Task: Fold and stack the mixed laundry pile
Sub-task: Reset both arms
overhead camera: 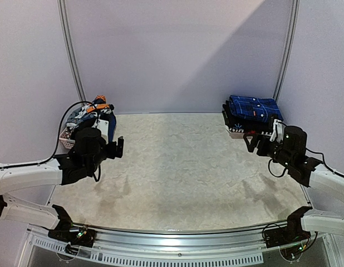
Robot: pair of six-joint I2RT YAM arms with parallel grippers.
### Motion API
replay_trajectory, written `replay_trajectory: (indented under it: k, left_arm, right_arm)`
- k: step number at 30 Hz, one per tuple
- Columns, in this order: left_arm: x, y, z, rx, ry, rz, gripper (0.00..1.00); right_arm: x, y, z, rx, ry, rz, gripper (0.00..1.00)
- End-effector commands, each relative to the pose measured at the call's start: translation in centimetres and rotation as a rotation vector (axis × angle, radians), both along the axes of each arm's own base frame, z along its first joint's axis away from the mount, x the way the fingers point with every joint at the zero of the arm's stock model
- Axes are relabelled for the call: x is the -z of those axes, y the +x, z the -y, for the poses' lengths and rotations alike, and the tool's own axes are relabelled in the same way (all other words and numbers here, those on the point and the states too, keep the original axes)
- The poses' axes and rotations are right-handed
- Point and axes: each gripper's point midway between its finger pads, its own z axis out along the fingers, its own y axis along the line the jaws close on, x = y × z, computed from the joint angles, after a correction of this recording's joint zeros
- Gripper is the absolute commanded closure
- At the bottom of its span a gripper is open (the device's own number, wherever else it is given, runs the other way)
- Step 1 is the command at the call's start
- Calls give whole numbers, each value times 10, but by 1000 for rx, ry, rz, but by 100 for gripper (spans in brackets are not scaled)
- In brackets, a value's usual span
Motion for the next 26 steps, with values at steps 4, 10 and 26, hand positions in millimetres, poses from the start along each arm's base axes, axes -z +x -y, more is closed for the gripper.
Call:
replay_trajectory:
  k: [4,10,26]
  left_arm:
    - [18,1,-23,-55,-10,-34,0]
    - [24,7,-25,-61,-14,-43,0]
    - [29,12,-30,-74,-10,-53,0]
  right_arm:
    - [-14,-3,18,113,89,76,1]
    - [-13,-4,17,97,78,99,1]
    - [0,4,9,69,47,76,1]
